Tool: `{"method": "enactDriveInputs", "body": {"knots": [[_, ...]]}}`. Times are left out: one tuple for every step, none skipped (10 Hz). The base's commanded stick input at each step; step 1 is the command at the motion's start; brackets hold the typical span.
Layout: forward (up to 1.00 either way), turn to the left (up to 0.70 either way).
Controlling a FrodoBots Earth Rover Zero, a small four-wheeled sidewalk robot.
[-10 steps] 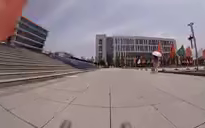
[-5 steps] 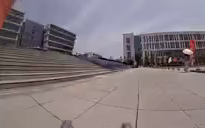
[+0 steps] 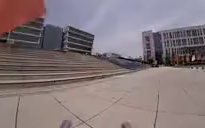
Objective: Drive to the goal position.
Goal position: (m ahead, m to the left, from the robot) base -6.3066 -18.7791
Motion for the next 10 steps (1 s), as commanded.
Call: {"method": "enactDriveInputs", "body": {"knots": [[0.0, 1.0], [0.0, 1.0], [0.0, 1.0], [0.0, 1.0], [0.0, 1.0], [0.0, 1.0], [0.0, 1.0], [0.0, 1.0], [0.0, 1.0], [0.0, 1.0]]}}
